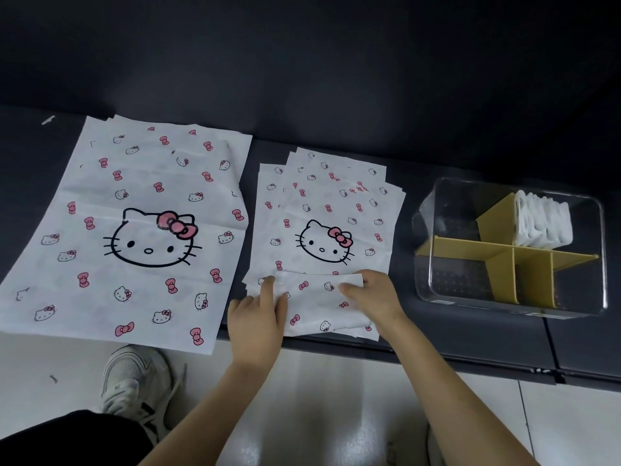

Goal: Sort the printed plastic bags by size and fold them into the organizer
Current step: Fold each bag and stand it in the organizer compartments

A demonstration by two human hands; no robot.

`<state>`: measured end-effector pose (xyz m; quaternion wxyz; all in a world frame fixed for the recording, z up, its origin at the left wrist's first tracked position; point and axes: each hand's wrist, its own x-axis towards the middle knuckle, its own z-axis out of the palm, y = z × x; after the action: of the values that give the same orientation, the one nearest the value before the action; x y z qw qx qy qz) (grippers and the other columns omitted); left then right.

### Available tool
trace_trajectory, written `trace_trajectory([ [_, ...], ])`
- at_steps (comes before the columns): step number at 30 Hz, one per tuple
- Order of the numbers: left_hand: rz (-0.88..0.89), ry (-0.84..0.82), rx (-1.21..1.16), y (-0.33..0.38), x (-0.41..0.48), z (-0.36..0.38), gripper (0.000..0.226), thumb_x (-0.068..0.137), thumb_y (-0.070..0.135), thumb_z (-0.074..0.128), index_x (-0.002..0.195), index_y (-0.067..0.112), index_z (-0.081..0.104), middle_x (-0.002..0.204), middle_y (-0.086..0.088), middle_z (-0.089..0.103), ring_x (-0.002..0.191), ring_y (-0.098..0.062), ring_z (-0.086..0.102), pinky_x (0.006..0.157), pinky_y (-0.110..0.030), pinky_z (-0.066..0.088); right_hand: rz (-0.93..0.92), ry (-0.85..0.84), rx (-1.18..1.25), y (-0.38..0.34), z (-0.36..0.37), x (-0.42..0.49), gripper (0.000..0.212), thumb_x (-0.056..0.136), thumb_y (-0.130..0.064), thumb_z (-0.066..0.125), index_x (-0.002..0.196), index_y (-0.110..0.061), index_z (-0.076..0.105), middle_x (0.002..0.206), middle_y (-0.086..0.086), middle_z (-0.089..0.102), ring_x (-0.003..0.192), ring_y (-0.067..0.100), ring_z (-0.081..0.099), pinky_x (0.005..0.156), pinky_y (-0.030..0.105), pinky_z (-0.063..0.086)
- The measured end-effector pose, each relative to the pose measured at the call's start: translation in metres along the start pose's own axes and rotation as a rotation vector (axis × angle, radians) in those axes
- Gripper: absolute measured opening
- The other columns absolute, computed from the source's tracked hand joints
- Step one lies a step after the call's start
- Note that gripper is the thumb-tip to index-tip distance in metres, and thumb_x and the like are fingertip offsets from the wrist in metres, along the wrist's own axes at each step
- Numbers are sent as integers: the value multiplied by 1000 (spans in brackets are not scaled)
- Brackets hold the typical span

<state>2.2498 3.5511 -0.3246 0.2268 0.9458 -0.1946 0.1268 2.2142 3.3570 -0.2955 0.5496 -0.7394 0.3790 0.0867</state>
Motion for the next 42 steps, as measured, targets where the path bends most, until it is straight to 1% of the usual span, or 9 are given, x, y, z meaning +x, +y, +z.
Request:
trace_trajectory([
  [5,181,58,107,-8,-3,3,29,88,26,49,116,15,50,47,-2,45,44,-23,43,55,-31,38,-49,10,-44,2,0,-2,7,79,-18,63,82,-14,68,85,6,71,85,26,67,78,44,57],
  [8,339,103,234,-12,-5,8,43,77,10,65,118,14,51,77,-11,52,69,-29,46,75,-44,38,-59,-3,-66,1,-1,-3,4,81,-18,63,83,-20,67,87,2,70,85,24,68,74,42,58],
  [13,625,-44,69,-20,1,17,42,77,-4,41,117,3,48,115,-14,54,109,-32,50,111,-41,25,-58,3,-74,-1,-1,-4,4,82,-18,64,78,-20,65,88,8,70,84,27,67,71,45,57],
  [16,548,-204,5,-20,-5,14,47,79,-2,35,124,2,49,121,-16,63,116,-31,57,113,-35,25,-60,1,-59,0,-1,-3,5,82,-16,64,79,-20,66,85,2,70,86,24,67,78,40,56],
  [20,415,-336,8,-16,-4,5,49,101,28,27,134,-2,47,142,-15,44,135,-25,37,116,-36,19,-54,-8,-58,1,-1,-1,4,82,-16,63,81,-18,67,86,2,71,86,23,67,80,41,56],
  [33,409,-467,105,-15,1,2,61,101,45,17,147,8,30,155,-10,26,145,-24,17,115,-47,17,-14,-5,32,-6,-2,-8,13,84,-16,64,96,-10,66,93,1,69,95,25,66,82,39,56],
  [37,410,-483,92,-14,1,2,64,99,51,20,147,9,32,155,-11,26,145,-26,18,114,-49,20,-535,567,-677,-9,13,-30,32,89,-30,51,113,-12,63,102,6,67,94,28,62,78,36,51],
  [39,418,-482,84,-15,1,4,68,98,55,24,147,9,32,155,-11,25,145,-27,19,114,-50,20,-703,493,-881,4,32,-34,40,91,-32,40,119,-15,64,116,11,65,108,32,60,96,46,45],
  [42,431,-488,85,-16,0,4,70,97,58,25,146,8,33,155,-11,25,145,-28,19,114,-51,20,-670,212,-1036,33,44,-34,45,99,-35,29,135,-20,52,141,14,48,133,33,41,110,56,22],
])
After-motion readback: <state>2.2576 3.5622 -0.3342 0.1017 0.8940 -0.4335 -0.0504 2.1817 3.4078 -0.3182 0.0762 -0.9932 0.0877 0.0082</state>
